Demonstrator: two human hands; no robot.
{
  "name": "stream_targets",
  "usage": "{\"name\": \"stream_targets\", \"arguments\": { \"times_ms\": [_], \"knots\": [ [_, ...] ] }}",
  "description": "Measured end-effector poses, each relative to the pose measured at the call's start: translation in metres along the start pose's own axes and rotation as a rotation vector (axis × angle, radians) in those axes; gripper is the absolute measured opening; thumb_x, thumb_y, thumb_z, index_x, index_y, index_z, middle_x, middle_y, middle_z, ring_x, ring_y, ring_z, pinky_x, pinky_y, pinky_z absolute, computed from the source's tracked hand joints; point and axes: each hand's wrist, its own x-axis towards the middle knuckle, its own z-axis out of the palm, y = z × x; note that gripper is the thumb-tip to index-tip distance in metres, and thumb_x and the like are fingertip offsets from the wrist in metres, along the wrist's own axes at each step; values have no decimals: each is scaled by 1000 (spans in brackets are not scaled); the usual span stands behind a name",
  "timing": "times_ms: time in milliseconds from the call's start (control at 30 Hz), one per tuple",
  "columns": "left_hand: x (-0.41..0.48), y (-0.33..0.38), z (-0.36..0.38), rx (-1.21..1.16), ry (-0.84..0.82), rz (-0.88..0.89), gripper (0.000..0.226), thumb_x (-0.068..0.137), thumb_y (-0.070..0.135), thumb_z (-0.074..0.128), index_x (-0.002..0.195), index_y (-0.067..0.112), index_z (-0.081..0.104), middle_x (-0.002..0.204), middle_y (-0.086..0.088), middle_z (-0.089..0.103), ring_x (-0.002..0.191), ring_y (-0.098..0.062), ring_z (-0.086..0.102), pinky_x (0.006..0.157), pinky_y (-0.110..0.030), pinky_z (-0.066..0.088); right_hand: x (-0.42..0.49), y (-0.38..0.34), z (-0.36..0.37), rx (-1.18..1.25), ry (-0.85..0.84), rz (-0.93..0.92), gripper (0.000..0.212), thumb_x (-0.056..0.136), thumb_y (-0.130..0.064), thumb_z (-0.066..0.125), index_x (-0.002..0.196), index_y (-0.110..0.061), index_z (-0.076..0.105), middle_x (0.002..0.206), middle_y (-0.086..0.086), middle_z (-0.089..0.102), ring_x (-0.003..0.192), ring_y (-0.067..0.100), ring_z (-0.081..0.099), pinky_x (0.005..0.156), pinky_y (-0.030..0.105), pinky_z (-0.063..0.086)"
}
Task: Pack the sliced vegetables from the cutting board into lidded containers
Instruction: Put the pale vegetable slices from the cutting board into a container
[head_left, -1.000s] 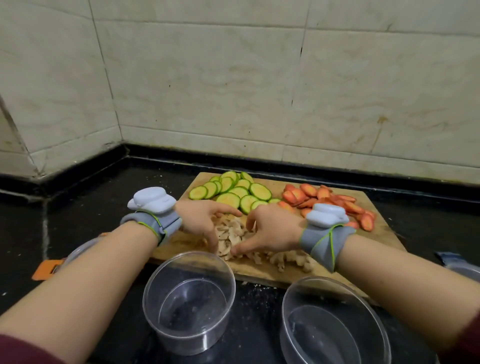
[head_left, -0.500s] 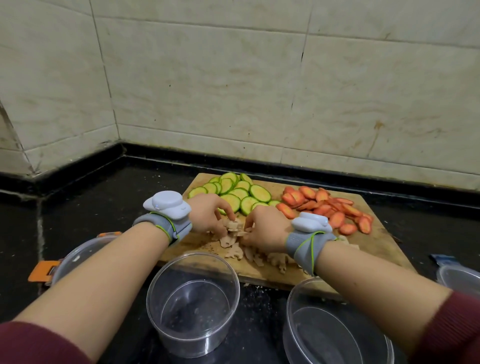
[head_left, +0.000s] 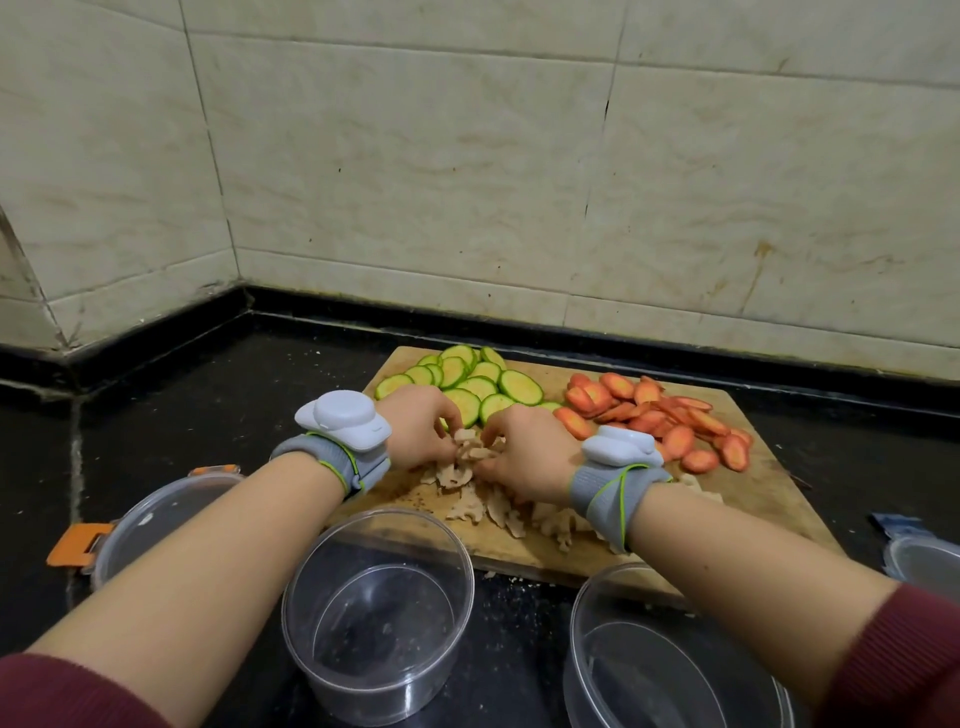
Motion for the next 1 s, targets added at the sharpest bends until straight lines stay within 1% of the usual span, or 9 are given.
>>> {"name": "stream_targets", "arguments": {
  "times_ms": [133, 300, 367, 567, 633, 700, 800, 900, 1000],
  "knots": [
    [-4, 3, -1, -91, 52, -44, 17, 81, 24, 67, 96, 19, 72, 86, -2, 71, 77, -17, 64, 72, -29, 54, 1, 0, -4, 48, 24, -4, 29, 87, -35, 61, 87, -9, 75, 79, 14, 68, 79, 31, 63, 62, 33, 46],
    [-16, 4, -16, -283, 193, -118, 14, 79, 16, 65, 91, 17, 72, 75, -10, 74, 63, -19, 68, 64, -25, 55, -2, 1, -21, 175, 30, -1, 16, 84, -29, 67, 79, -16, 75, 73, 13, 72, 70, 26, 69, 60, 28, 52],
    [-21, 4, -24, -343, 239, -144, 14, 78, 15, 66, 91, 16, 72, 73, -10, 74, 66, -20, 70, 70, -26, 57, -5, 0, -28, 250, 8, 7, 18, 83, -28, 69, 70, -16, 71, 67, 10, 72, 62, 21, 71, 54, 25, 53],
    [-59, 6, -41, -538, 279, -201, 21, 75, 11, 74, 95, 8, 71, 76, -16, 74, 72, -25, 72, 80, -38, 59, -27, -14, -46, 392, -55, -28, 22, 83, -22, 72, 78, -1, 74, 71, 11, 72, 63, 23, 72, 64, 32, 61],
    [-79, 10, -49, -654, 274, -204, 25, 75, 7, 75, 99, 2, 70, 78, -18, 72, 66, -23, 68, 76, -34, 60, -37, -20, -50, 458, -115, -53, 24, 83, -20, 72, 83, 4, 74, 73, 12, 73, 61, 22, 71, 64, 32, 61],
    [-97, 13, -54, -770, 227, -195, 27, 76, 2, 75, 102, -2, 68, 76, -17, 69, 60, -18, 64, 61, -24, 60, -46, -27, -54, 528, -177, -72, 25, 82, -17, 73, 85, 8, 72, 70, 10, 71, 53, 17, 67, 53, 26, 57],
    [-128, 15, -54, -691, 149, -216, 16, 76, 1, 74, 92, 1, 70, 66, -10, 66, 50, -10, 62, 44, -14, 49, -62, -40, -52, 438, -248, -120, 20, 79, -20, 74, 68, -4, 73, 55, 8, 62, 40, 12, 50, 41, 18, 40],
    [-146, 12, -43, -496, 90, -213, 10, 74, 9, 76, 84, 10, 74, 67, -5, 71, 56, -10, 65, 54, -19, 55, -74, -52, -40, 312, -317, -129, 23, 77, -25, 74, 68, -4, 72, 46, 3, 51, 38, 12, 37, 42, 19, 31],
    [-156, 12, -29, -205, 105, -182, 16, 72, 22, 77, 88, 23, 76, 70, 5, 69, 63, -3, 62, 53, -6, 42, -80, -62, -26, 115, -281, -178, 25, 75, -29, 75, 78, -4, 75, 56, 4, 54, 53, 12, 46, 50, 24, 36]
  ]
}}
